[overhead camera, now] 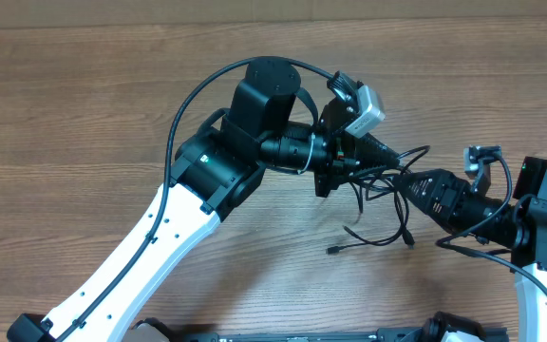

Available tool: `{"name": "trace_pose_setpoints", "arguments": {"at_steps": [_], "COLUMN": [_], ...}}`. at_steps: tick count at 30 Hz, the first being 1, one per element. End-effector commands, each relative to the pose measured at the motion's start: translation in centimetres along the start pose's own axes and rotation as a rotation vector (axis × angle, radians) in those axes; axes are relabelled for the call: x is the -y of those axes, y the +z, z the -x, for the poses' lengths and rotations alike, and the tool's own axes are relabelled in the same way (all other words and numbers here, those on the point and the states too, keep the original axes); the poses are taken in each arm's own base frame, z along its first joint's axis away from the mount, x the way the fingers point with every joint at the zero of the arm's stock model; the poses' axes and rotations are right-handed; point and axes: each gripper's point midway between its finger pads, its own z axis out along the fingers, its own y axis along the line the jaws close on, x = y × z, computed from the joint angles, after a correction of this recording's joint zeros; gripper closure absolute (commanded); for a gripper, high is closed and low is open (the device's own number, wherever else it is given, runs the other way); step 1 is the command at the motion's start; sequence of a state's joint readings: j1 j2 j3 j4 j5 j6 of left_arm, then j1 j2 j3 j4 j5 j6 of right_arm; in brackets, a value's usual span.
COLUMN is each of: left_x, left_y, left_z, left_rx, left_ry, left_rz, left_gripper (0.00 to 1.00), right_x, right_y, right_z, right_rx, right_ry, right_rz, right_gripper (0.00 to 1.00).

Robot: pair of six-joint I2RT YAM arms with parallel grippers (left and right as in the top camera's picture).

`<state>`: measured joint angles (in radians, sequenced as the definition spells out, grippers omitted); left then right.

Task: Untangle cables

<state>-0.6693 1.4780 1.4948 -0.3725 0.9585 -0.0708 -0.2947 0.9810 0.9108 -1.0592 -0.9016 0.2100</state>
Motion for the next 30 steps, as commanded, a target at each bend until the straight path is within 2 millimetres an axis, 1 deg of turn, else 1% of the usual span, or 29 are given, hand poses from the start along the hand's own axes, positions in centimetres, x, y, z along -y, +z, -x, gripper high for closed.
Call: {"name": "trace_pose_setpoints", "arguments": {"at_steps": [1, 5, 6, 8, 10, 11, 13, 14, 16, 18, 20, 24, 25, 26, 27, 28, 29, 30], "left_x": [-0.3, -2.6, -2.6, -2.1, -1.7, -1.6, -1.1, -0.9, 0.1, 1.5, 2.0, 3.1, 3.4, 3.7, 3.8, 3.6, 3.6, 3.6], "left_y": [-0.1, -0.2, -0.2, -0.2, -0.1, -0.1, -0.1, -0.1, 0.0, 0.1, 0.3, 1.0, 1.2, 1.5, 1.6, 1.6, 1.6, 1.6], "left_z": [0.4, 0.6, 0.6, 0.6, 0.6, 0.5, 0.6, 0.7, 0.9, 1.2, 1.3, 1.2, 1.1, 1.0, 1.0, 1.0, 1.0, 1.0], "left_rx": [0.006, 0.021, 0.022, 0.021, 0.018, 0.017, 0.017, 0.019, 0.023, 0.03, 0.032, 0.027, 0.024, 0.021, 0.021, 0.022, 0.022, 0.022], "left_ry": [0.028, -0.05, -0.05, -0.046, -0.047, -0.047, -0.042, -0.039, -0.022, 0.005, 0.018, 0.055, 0.058, 0.067, 0.074, 0.074, 0.074, 0.073], "left_rz": [0.015, 0.146, 0.148, 0.118, 0.094, 0.086, 0.06, 0.047, -0.01, -0.08, -0.099, -0.127, -0.134, -0.142, -0.142, -0.131, -0.129, -0.129], "left_gripper": [0.96, 0.96, 0.96, 0.96, 0.96, 0.96, 0.96, 0.96, 0.96, 0.96, 0.96, 0.96, 0.96, 0.96, 0.96, 0.96, 0.96, 0.96], "right_x": [1.4, 1.4, 1.5, 1.8, 2.6, 2.7, 1.9, 1.6, 1.4, 1.6, 1.5, -0.3, -0.7, -1.5, -1.7, -2.1, -2.2, -2.1], "right_y": [-0.5, -0.5, -0.5, -0.6, -0.8, -0.8, -0.8, -0.7, -0.6, -0.3, 0.2, 1.7, 2.1, 2.7, 2.8, 3.1, 3.4, 3.4], "right_z": [0.8, 0.8, 0.8, 1.0, 1.5, 1.8, 3.0, 3.2, 3.3, 3.3, 3.2, 2.3, 2.0, 1.5, 1.3, 0.9, 0.6, 0.6], "right_rx": [0.056, 0.061, 0.066, 0.08, 0.121, 0.135, 0.162, 0.161, 0.15, 0.135, 0.106, -0.002, -0.023, -0.05, -0.06, -0.076, -0.085, -0.084], "right_ry": [0.248, 0.37, 0.396, 0.428, 0.48, 0.489, 0.446, 0.438, 0.438, 0.451, 0.464, 0.439, 0.42, 0.389, 0.38, 0.363, 0.351, 0.349], "right_rz": [-0.1, -0.096, -0.099, -0.115, -0.157, -0.159, -0.115, -0.099, -0.081, -0.082, -0.069, 0.011, 0.018, 0.031, 0.034, 0.038, 0.031, 0.025], "right_gripper": [0.12, 0.13, 0.13, 0.12, 0.12, 0.12, 0.12, 0.12, 0.12, 0.13, 0.13, 0.18, 0.21, 0.28, 0.35, 0.5, 0.71, 0.82]}}
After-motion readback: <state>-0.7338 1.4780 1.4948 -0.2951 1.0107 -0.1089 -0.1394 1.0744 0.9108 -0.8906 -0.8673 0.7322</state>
